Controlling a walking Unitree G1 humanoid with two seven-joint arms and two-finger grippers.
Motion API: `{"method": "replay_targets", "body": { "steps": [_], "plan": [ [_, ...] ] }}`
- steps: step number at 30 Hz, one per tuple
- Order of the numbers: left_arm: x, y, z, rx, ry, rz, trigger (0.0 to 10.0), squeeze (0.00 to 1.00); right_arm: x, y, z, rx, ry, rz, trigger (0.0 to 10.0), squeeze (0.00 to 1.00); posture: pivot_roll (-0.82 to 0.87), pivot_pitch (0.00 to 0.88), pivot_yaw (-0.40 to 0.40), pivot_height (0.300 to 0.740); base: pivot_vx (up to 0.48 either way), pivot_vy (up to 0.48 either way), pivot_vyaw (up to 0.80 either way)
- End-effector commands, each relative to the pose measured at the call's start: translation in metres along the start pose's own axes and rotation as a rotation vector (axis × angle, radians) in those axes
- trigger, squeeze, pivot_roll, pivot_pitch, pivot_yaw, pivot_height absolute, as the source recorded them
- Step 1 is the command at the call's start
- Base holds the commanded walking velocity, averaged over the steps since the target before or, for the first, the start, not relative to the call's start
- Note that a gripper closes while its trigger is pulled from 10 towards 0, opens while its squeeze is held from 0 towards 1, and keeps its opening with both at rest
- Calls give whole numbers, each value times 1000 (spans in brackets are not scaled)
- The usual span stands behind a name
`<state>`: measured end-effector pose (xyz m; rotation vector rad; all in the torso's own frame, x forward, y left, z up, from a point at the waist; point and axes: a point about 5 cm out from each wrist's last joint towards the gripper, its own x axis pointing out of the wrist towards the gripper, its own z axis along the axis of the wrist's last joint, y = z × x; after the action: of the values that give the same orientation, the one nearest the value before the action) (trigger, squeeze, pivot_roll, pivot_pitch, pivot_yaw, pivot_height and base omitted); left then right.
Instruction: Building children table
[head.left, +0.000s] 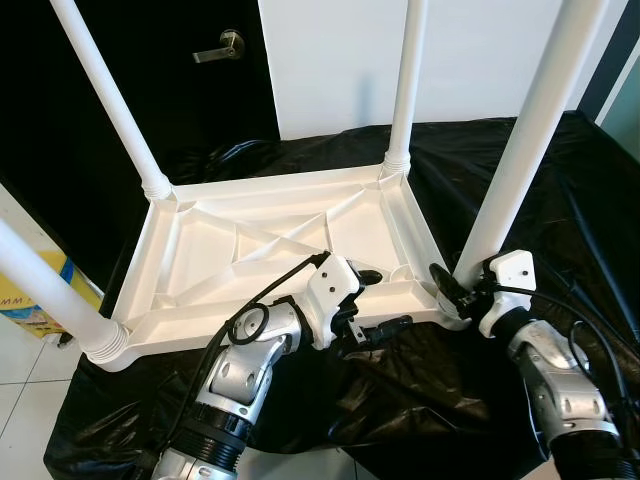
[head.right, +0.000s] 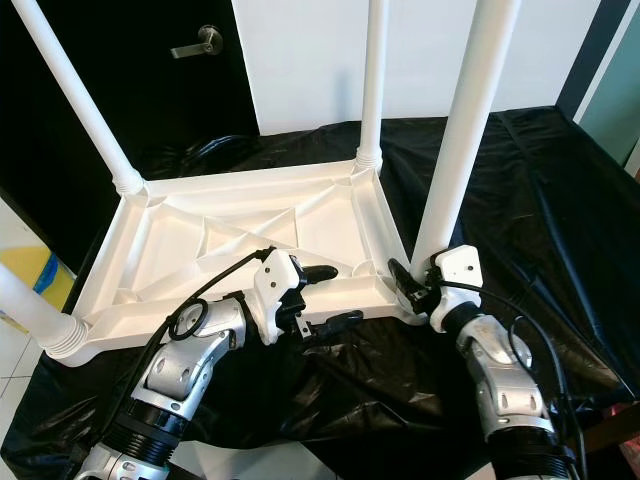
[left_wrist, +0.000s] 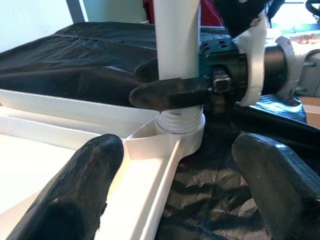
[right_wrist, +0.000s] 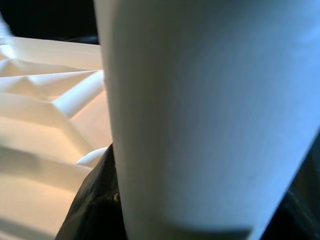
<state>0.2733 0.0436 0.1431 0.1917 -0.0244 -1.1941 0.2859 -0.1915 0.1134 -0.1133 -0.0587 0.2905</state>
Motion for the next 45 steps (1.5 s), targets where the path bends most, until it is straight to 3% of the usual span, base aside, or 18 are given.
{"method": "replay_targets", "body": {
  "steps": [1, 4, 10, 12, 16, 18, 22, 30, 31, 32, 39, 45],
  "plan": [
    [0, 6, -3, 3, 15, 106, 10000, 0, -5, 5, -18, 3, 98, -31, 10000, 0, -136, 0, 29, 740, 0, 0, 0],
    [1, 6, -4, 8, 13, 133, 10000, 0, -4, 8, -19, 28, 108, -158, 10000, 0, -140, 0, 25, 740, 0, 0, 0],
    [4, 8, -4, 1, 15, 163, 10000, 0, -4, 14, -21, 53, 120, -257, 10000, 0, -149, 0, 20, 740, 0, 0, 0],
    [6, 8, -5, 2, 19, 177, 10000, 0, -5, 19, -23, 79, 129, -349, 10000, 0, -147, 0, 14, 740, 0, 0, 0],
    [7, 8, -5, 4, 20, 180, 10000, 0, -5, 21, -24, 86, 133, -383, 10000, 0, -147, 0, 13, 740, 0, 0, 0],
    [7, 10, -7, -13, 31, 186, 10000, 0, -5, 31, -26, 124, 144, -446, 10000, 0, -148, 0, 12, 740, 0, 0, 0],
    [8, 10, -6, -68, 29, 157, 10000, 0, -4, 41, -23, 154, 132, -446, 10000, 0, -158, 0, 21, 740, 0, 0, 0],
    [9, 10, -6, -54, 30, 147, 10000, 0, -6, 33, -21, 133, 122, -461, 10000, 0, -168, 0, 24, 740, 0, 0, 0],
    [9, 10, -6, -52, 28, 149, 10000, 0, -6, 34, -21, 133, 121, -461, 10000, 576, -168, 0, 24, 740, 0, 0, 0],
    [9, 10, -6, -51, 27, 149, 10000, 0, -6, 34, -20, 132, 118, -463, 10000, 1000, -170, 0, 24, 740, 0, 0, 0],
    [10, 9, -6, -43, 26, 149, 10000, 0, -6, 35, -14, 127, 79, -429, 10000, 1000, -172, 0, 25, 740, 0, 0, 0],
    [10, 9, -6, -38, 27, 149, 10000, 0, -12, 23, -7, 109, 18, -341, 10000, 1000, -168, 0, 24, 740, 0, 0, 0]
  ]
}}
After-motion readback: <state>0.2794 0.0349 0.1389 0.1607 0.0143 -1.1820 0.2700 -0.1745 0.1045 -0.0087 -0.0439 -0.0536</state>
